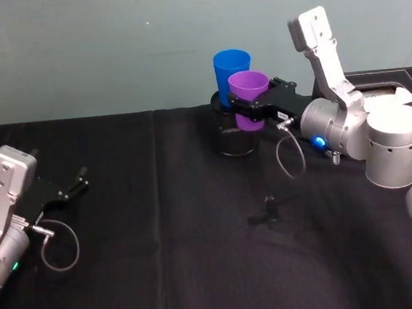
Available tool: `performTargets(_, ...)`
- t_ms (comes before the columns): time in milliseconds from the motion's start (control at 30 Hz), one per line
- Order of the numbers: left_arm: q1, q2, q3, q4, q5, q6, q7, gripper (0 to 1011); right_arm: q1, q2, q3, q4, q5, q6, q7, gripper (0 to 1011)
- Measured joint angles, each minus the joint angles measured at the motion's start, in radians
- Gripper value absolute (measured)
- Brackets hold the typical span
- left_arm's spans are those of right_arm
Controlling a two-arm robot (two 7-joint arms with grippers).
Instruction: Pick up one cup with a gripper and tap it against the other cup.
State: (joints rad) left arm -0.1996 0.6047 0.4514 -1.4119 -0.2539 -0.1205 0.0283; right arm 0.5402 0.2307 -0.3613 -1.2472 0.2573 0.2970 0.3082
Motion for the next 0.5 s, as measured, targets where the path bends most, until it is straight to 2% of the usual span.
performTargets(500,0.000,0.000,0.000,0.000,0.000,0.000,0.000,1000,0.000,-0.001,0.000,0.000,-0.002,-0.001,0.002,743)
